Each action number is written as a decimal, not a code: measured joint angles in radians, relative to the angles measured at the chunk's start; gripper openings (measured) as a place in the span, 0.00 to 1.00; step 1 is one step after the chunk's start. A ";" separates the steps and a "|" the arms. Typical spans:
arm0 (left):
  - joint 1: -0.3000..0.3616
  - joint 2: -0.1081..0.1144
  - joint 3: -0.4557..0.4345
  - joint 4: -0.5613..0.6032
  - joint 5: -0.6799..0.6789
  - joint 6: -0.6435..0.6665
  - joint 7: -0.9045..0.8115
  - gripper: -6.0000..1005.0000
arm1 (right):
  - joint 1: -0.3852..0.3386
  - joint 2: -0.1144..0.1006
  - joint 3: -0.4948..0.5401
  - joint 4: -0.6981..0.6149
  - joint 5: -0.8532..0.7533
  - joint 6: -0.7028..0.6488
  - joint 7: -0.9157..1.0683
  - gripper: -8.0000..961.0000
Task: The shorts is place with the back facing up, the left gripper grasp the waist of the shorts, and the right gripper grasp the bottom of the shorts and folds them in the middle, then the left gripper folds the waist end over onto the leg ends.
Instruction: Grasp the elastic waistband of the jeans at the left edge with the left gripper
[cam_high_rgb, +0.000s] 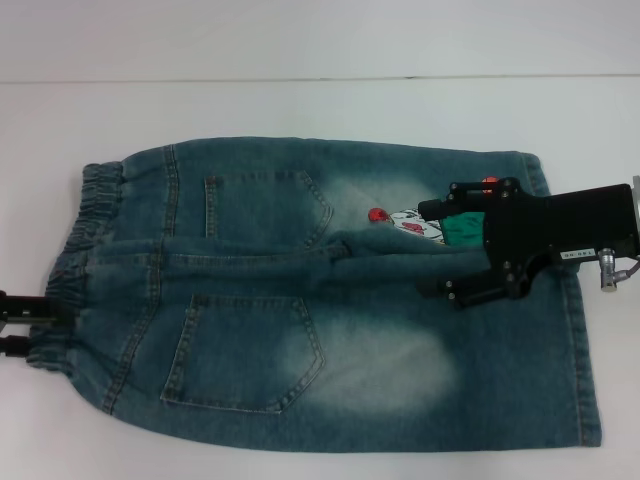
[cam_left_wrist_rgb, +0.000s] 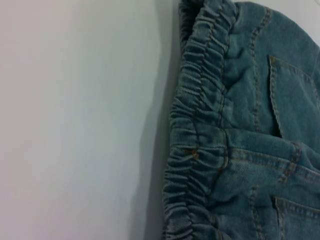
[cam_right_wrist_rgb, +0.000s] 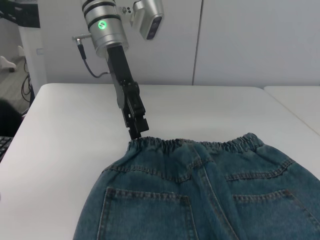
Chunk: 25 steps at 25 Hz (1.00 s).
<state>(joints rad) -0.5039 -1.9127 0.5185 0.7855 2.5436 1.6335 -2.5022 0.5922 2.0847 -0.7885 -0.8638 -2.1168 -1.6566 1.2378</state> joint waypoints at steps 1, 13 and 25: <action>-0.001 -0.001 0.003 0.000 0.000 0.000 -0.001 0.93 | 0.000 0.000 0.000 0.000 0.000 0.000 0.000 0.93; -0.003 0.005 0.016 0.004 0.005 -0.008 -0.008 0.93 | -0.003 0.000 0.004 0.002 0.001 0.001 -0.007 0.93; -0.013 -0.001 0.021 0.003 0.022 -0.017 -0.010 0.93 | 0.000 0.000 0.000 0.003 0.001 0.011 -0.008 0.93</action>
<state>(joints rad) -0.5172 -1.9137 0.5398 0.7882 2.5656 1.6161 -2.5124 0.5920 2.0847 -0.7885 -0.8606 -2.1154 -1.6457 1.2302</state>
